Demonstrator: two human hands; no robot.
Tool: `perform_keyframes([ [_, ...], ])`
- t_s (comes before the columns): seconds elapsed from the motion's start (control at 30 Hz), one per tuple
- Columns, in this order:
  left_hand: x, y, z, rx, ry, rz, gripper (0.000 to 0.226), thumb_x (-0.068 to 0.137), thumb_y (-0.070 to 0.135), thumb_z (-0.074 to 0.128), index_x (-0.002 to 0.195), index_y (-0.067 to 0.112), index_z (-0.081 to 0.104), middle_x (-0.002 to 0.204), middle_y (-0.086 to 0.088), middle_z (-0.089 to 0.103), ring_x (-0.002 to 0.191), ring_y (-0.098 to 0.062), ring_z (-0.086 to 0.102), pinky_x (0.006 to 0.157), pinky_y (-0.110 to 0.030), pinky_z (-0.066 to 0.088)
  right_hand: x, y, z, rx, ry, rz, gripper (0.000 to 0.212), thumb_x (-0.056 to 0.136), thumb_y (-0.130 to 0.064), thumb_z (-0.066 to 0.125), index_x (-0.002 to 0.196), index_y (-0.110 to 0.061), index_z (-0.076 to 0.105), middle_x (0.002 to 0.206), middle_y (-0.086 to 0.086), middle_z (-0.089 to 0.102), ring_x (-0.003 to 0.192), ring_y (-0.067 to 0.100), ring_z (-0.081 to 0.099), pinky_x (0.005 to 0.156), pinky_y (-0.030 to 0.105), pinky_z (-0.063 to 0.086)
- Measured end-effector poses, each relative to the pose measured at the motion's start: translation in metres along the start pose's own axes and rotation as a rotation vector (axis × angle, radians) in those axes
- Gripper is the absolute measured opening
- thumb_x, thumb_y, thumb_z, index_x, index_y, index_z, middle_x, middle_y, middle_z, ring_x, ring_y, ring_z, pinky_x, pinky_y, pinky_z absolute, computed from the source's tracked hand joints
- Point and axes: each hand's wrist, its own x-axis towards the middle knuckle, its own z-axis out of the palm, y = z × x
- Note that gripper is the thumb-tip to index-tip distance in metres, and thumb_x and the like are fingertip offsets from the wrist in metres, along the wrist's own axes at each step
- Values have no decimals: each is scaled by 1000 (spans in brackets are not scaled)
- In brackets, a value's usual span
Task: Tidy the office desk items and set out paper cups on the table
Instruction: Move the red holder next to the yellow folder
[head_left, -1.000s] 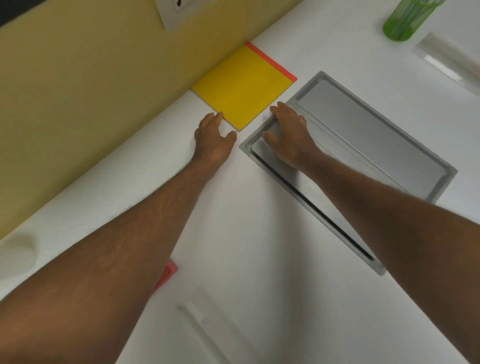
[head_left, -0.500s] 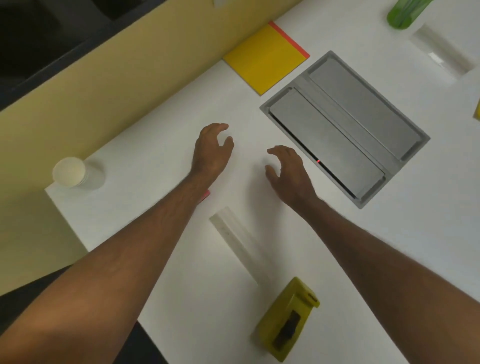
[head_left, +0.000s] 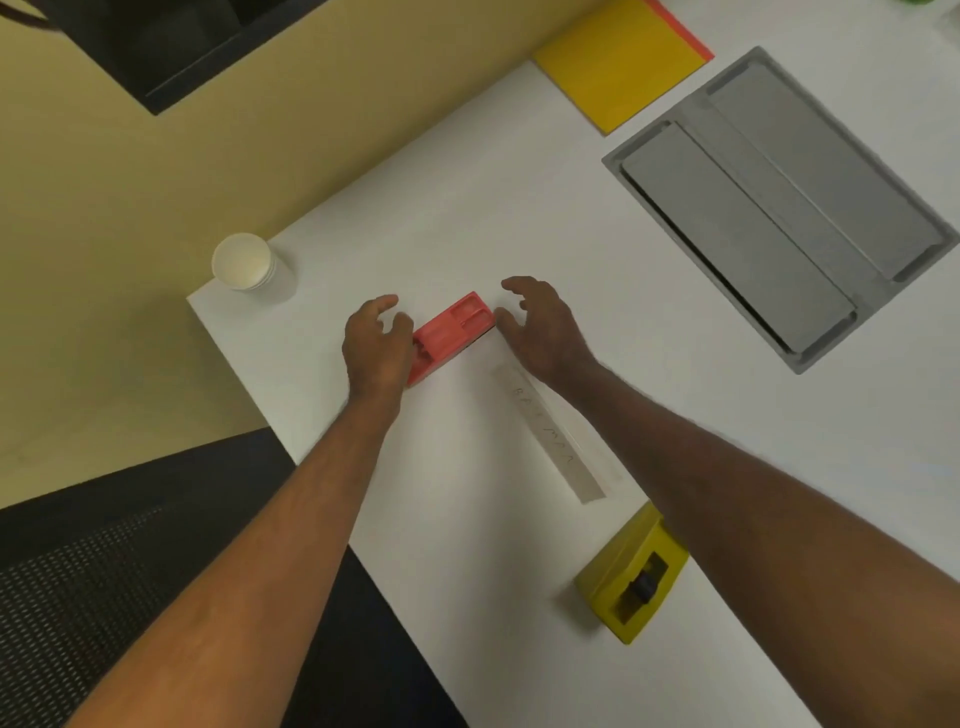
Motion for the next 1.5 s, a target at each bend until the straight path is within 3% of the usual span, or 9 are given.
perform_keyframes([
  [0.13, -9, -26, -4, -52, 17, -85, 38, 94, 20, 57, 131, 24, 61, 137, 2, 56, 118, -11, 56, 92, -21, 46, 9, -13, 17, -4, -92, 91, 50, 100, -29, 55, 147, -14, 48, 143, 8, 55, 128, 24, 55, 110, 41, 44],
  [0.3, -13, -41, 0, -127, 4, -259, 55, 88, 14, 61, 142, 17, 48, 125, 1, 55, 117, -20, 59, 105, -38, 52, 16, -19, 30, -18, -73, 164, 46, 98, -25, 53, 142, -13, 53, 137, 10, 57, 124, 25, 56, 108, 38, 44],
  [0.43, -11, -44, 2, -197, -13, -292, 40, 84, 5, 59, 123, 8, 61, 113, -8, 67, 110, -28, 66, 98, -40, 57, 18, -17, 33, -20, -52, 163, 35, 95, -20, 54, 127, -14, 64, 123, 10, 60, 113, 26, 59, 96, 34, 47],
  [0.6, -5, -41, 3, -273, 19, -248, 24, 84, 2, 62, 98, 18, 72, 100, -4, 73, 94, -21, 69, 97, -42, 58, 19, -16, 31, 28, -13, 198, 41, 95, -21, 54, 135, -17, 60, 127, 6, 60, 112, 21, 60, 95, 27, 45],
  [0.7, 9, -33, 9, -309, 26, -226, 31, 83, -1, 61, 106, 12, 75, 105, -4, 75, 101, -21, 71, 99, -40, 57, 20, -14, 22, 76, 14, 223, 44, 95, -19, 54, 139, -18, 57, 126, 5, 60, 111, 18, 60, 97, 28, 47],
  [0.93, 44, 0, 45, -226, 4, -104, 39, 82, 0, 59, 115, 11, 75, 104, 1, 76, 101, -14, 71, 99, -34, 57, 32, -1, -19, 294, 91, 341, 42, 93, -12, 55, 132, -25, 61, 99, -9, 63, 85, 3, 59, 62, 6, 42],
  [1.1, 79, 36, 78, -204, -91, -53, 41, 84, -3, 56, 118, 10, 74, 112, -5, 75, 108, -22, 70, 99, -41, 56, 52, 9, -47, 507, 126, 414, 37, 88, -4, 63, 122, -21, 63, 111, 14, 70, 84, 21, 61, 71, 31, 50],
  [1.27, 114, 79, 116, -140, -135, 39, 42, 84, -2, 54, 117, 13, 75, 113, -2, 75, 109, -18, 69, 102, -37, 54, 81, 19, -68, 623, 174, 467, 33, 85, 2, 64, 111, -18, 62, 96, 11, 66, 83, 24, 61, 76, 40, 52],
  [1.5, 177, 132, 161, -58, -118, 139, 38, 87, 4, 57, 121, 14, 72, 122, -1, 71, 114, -15, 66, 106, -31, 51, 142, 23, -76, 849, 234, 481, 30, 87, 10, 60, 103, -15, 57, 114, 20, 66, 95, 24, 68, 86, 31, 61],
])
